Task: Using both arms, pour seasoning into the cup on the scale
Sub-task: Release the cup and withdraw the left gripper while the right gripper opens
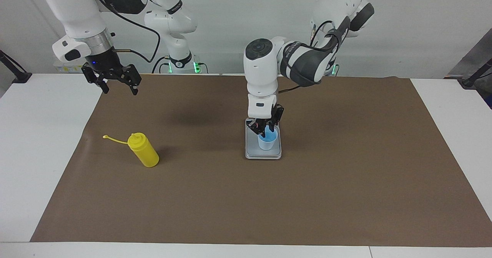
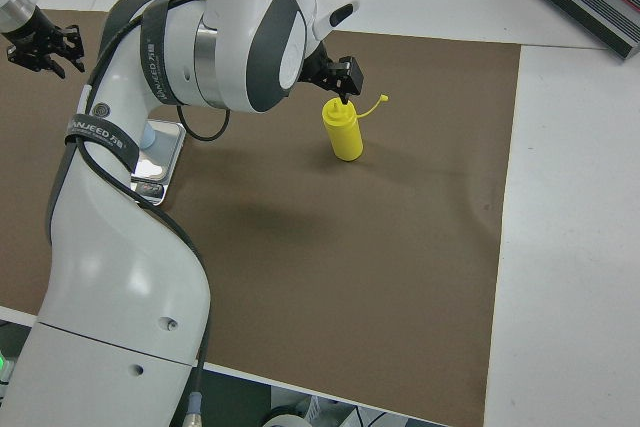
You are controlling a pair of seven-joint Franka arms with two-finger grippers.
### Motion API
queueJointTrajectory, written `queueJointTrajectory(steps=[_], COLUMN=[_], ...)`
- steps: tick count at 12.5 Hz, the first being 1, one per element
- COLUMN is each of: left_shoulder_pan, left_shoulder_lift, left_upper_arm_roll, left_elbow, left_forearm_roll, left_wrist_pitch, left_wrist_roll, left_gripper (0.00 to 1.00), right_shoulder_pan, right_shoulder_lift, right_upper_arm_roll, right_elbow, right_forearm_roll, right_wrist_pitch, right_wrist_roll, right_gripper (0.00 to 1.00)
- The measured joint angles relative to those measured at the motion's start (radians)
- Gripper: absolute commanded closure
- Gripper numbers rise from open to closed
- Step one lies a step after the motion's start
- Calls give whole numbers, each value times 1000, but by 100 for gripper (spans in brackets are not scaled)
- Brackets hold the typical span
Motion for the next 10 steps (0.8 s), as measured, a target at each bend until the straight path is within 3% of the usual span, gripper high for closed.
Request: queueJointTrajectory(steps=[2,7,10], left_shoulder_pan=[14,22,24], left_shoulder_lift=[-29,-145,-202], left_upper_arm_roll=[77,465,624], left_elbow=[19,30,13], left_forearm_roll=[-61,-344,-398], left_wrist_pitch=[-52,-110,-148], left_wrist_roll=[127,563,826], left_gripper=[59,59,57], right_shoulder_pan=[0,-2,-20], right_shoulder_lift=[-7,-31,-66], right_upper_arm_roll=[0,-4,-5], right_elbow=[-28,-140,-244], right_forearm_roll=[0,67,130], right_wrist_pitch=[20,147,264], right_wrist_roll=[-44,-206,-345], right_gripper=[0,0,0])
